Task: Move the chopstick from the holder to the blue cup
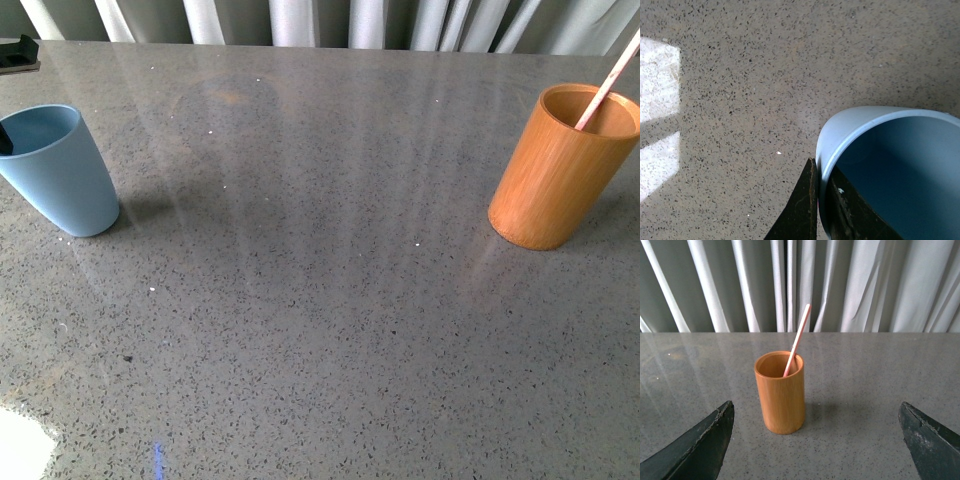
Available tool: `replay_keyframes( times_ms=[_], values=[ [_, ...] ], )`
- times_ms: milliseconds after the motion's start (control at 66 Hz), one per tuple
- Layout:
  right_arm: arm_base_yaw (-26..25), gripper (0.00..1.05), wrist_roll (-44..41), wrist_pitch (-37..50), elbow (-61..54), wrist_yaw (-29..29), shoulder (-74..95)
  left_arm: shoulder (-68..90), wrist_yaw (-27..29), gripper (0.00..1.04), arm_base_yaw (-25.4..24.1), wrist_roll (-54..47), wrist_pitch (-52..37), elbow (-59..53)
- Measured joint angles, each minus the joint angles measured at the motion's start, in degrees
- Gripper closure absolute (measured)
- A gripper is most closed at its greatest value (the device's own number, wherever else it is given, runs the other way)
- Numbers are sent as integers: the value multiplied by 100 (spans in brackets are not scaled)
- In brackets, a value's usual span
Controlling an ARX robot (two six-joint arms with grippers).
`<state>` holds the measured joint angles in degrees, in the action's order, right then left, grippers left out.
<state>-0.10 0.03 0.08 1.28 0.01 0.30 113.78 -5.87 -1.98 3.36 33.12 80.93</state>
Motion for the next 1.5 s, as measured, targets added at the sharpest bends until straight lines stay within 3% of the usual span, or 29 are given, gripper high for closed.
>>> replay_keyframes(
  times_ms=[864,1501],
  values=[
    [0,9,0,0,0,0,0,197,457,103,1882,560,-146,289],
    [0,9,0,0,0,0,0,404,573,102,2081,608,-442,162]
  ],
)
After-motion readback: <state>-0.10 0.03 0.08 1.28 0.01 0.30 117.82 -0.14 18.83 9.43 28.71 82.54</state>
